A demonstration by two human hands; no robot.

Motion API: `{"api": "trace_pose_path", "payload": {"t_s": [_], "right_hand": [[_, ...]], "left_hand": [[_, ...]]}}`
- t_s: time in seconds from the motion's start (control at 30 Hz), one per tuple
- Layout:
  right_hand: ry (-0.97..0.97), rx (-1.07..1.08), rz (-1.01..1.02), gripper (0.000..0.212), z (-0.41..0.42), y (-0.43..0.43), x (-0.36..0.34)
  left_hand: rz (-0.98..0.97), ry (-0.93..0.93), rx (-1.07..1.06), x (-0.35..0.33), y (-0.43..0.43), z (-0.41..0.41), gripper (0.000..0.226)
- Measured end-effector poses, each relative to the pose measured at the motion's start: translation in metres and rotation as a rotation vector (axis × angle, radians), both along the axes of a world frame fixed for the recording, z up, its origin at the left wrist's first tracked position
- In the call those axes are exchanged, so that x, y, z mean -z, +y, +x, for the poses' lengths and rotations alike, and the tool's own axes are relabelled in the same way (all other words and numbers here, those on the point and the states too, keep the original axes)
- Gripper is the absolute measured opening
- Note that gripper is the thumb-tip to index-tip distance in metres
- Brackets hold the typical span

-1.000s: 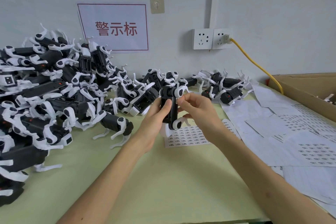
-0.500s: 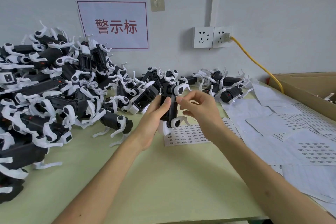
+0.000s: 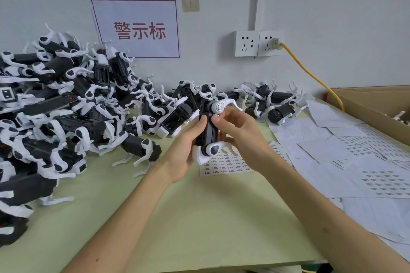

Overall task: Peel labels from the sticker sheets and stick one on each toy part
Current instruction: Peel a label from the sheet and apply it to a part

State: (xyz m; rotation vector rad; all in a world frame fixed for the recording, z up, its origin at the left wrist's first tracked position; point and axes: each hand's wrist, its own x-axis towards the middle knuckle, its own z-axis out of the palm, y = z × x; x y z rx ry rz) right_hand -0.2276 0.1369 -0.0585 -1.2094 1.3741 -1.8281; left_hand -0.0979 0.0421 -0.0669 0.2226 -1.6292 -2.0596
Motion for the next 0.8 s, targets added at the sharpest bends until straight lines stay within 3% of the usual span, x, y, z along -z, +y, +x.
{"api": "trace_pose_path", "payload": {"t_s": [0.2,0.57,0.7,0.8], "right_hand": [[-0.020,-0.151,0.018,0.024,-0.004,0.002,-0.001],[-0.007,-0.149,-0.028,0.024,-0.008,0.002,-0.001],[0.064,-0.062,0.009,0.021,-0.022,0.003,-0.004],[0.179,0.174,0.031,0.020,-0.033,0.002,-0.002]], "left_hand": [[0.040,-0.006,0.063,0.000,-0.006,0.006,0.057],[0.147,0.006,0.107,0.001,-0.008,0.005,0.039],[0.104,-0.060,0.036,0.003,-0.009,0.003,0.048],[0.086,-0.065,0.026,0.003,-0.011,0.003,0.046]]}}
